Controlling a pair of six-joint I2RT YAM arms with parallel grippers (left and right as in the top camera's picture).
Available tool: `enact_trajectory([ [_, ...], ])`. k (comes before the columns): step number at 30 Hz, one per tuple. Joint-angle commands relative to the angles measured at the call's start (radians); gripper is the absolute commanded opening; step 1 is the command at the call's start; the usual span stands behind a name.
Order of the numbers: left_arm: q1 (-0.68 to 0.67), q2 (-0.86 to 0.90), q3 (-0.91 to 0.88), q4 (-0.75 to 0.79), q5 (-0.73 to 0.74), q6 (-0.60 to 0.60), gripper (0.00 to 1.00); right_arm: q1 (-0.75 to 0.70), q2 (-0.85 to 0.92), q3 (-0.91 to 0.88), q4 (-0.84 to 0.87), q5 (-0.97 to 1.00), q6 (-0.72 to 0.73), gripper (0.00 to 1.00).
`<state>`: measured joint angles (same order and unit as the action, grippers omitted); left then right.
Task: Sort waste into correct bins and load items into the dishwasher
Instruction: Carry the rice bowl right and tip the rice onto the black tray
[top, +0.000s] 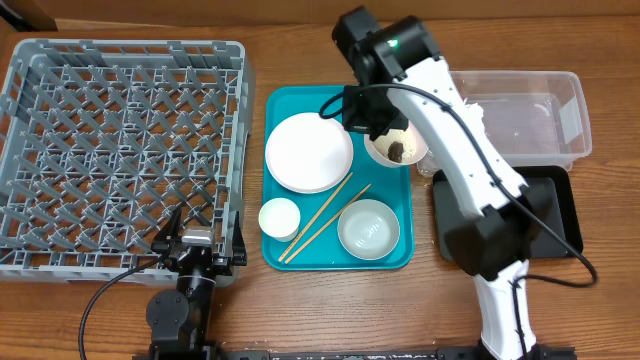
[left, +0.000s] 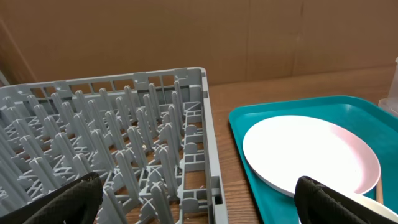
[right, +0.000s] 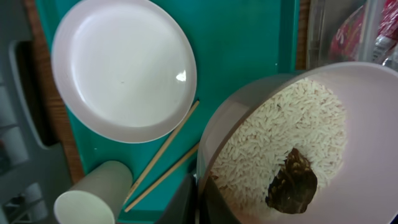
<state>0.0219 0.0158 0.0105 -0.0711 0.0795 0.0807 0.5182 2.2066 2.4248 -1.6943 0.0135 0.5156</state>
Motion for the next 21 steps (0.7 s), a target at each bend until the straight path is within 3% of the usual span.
enact_trajectory([
  [1, 0.006, -0.010, -0.006, 0.001, 0.010, -0.006, 1.00, -0.002, -0.164, -0.021, 0.000, -0.007, -0.015, 0.04],
  [10, 0.006, -0.010, -0.006, 0.001, 0.010, -0.006, 1.00, -0.105, -0.438, -0.459, 0.021, 0.003, -0.009, 0.04],
  [18, 0.006, -0.010, -0.006, 0.001, 0.010, -0.006, 1.00, -0.208, -0.549, -0.814, 0.260, -0.024, -0.021, 0.04],
  [21, 0.006, -0.010, -0.006, 0.001, 0.010, -0.006, 1.00, -0.264, -0.585, -0.932, 0.365, -0.109, -0.095, 0.04],
])
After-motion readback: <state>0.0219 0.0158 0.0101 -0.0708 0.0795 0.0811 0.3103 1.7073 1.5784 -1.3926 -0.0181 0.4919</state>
